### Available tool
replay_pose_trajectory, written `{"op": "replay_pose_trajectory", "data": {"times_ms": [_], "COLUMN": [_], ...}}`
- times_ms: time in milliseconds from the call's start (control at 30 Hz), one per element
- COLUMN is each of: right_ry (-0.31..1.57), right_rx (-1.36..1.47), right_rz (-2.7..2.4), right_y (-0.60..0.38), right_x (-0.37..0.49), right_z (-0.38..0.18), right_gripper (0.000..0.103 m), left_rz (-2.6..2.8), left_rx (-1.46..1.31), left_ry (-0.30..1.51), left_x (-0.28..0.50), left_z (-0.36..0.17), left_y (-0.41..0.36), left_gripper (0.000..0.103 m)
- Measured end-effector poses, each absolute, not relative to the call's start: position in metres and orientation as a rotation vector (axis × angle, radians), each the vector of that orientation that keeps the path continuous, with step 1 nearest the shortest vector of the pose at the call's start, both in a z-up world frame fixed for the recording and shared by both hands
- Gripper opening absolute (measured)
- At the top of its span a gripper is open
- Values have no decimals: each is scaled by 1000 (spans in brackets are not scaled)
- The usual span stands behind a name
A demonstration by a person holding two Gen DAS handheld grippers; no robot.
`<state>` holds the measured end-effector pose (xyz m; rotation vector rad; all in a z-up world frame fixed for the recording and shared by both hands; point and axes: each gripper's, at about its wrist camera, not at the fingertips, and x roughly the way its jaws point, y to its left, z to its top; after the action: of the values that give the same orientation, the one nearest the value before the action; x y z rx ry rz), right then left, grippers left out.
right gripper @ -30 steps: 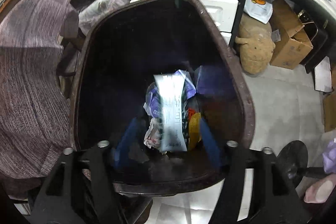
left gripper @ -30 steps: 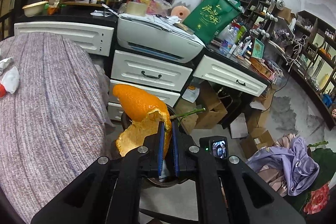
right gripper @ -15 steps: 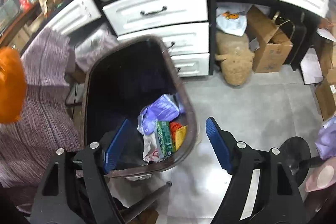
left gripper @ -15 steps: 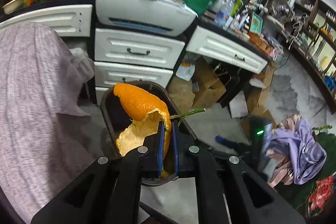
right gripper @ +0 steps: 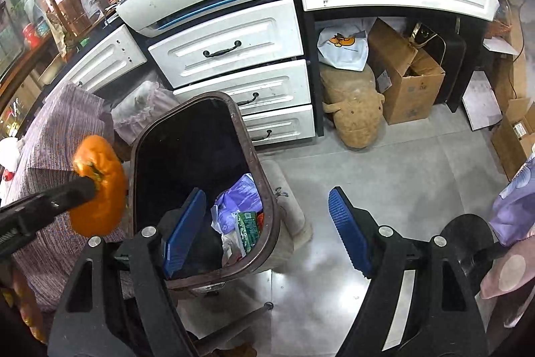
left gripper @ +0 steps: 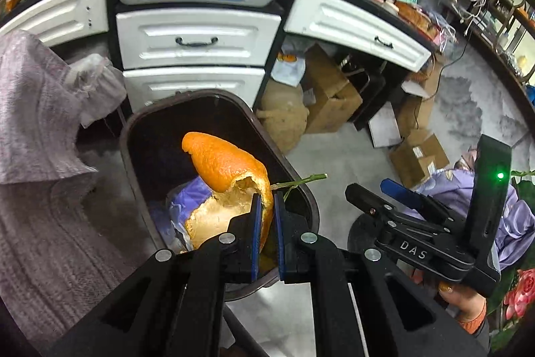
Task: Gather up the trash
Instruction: 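Open right tool to drop the carton while left tool drops the orange peel into the bin, then move both tools back over the table toward the plastic cup and bags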
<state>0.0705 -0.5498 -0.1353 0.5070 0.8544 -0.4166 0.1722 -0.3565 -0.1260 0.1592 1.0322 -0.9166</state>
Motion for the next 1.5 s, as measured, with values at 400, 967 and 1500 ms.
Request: {"op": "replay_pose_trajectory", "data": {"times_ms": [400, 967, 1500], "right_ry": [842, 805, 802], "right_rx": [524, 468, 286], "right_rz": [-421, -254, 152], "right_y": [-553, -498, -361], "right_x": [68, 96, 166], "right_z": [-132, -101, -39], "right_gripper": [80, 87, 90], "left_rz": [-876, -836, -517], "left_rx": [196, 88, 8], "left_ry": [1004, 885, 783], "left_x": [172, 151, 183], "left_z": [-125, -74, -37], "left_y": [-360, -254, -110], "left_gripper": [95, 97, 97]}}
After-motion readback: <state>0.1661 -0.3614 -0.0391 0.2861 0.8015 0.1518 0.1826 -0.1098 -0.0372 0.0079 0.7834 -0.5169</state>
